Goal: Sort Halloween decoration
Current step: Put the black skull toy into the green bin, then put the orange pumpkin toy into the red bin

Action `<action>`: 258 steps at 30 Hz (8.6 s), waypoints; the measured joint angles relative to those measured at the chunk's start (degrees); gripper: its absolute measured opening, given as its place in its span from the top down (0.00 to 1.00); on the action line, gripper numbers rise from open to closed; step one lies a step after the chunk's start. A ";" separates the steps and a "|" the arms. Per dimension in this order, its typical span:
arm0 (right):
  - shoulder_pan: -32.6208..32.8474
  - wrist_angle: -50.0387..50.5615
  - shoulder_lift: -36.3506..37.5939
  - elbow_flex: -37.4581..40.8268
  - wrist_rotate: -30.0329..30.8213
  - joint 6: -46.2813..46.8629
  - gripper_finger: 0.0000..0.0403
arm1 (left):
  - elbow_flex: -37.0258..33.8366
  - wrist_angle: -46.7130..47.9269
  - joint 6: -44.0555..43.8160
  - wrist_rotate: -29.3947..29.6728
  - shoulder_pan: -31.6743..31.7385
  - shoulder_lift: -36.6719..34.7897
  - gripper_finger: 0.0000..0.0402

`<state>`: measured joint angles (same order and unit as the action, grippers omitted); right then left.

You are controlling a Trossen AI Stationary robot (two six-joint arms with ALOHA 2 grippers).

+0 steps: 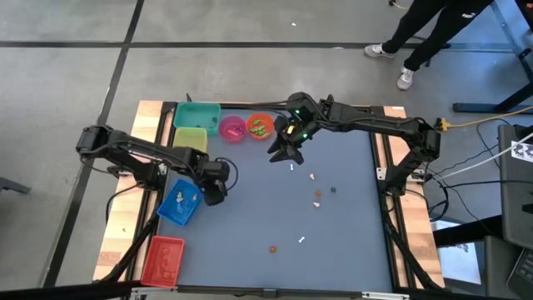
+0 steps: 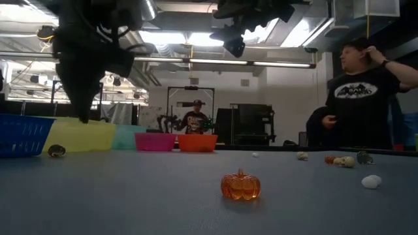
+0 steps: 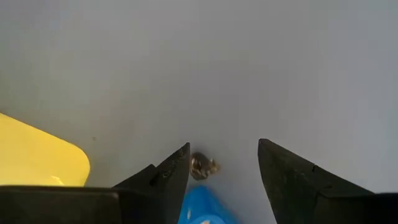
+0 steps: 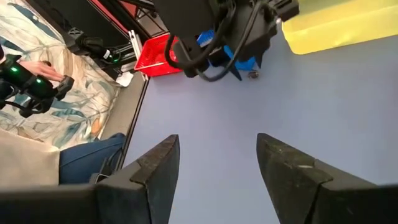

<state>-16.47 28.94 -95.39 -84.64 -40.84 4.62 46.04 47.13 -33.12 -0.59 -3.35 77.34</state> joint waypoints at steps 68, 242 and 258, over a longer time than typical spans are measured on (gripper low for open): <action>0.00 1.67 0.01 0.00 3.37 -1.97 0.47 | 0.00 3.55 0.74 2.83 -3.59 13.45 0.59; -0.07 32.77 13.70 -1.92 17.40 -14.32 0.47 | 22.75 4.04 33.88 12.85 53.82 13.42 0.87; 0.00 42.16 13.67 -1.88 17.33 -10.93 0.47 | 22.75 2.91 35.19 16.87 54.13 13.42 0.66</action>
<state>-16.47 71.10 -81.71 -86.52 -23.51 -6.31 68.79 50.04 2.07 16.27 50.78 90.76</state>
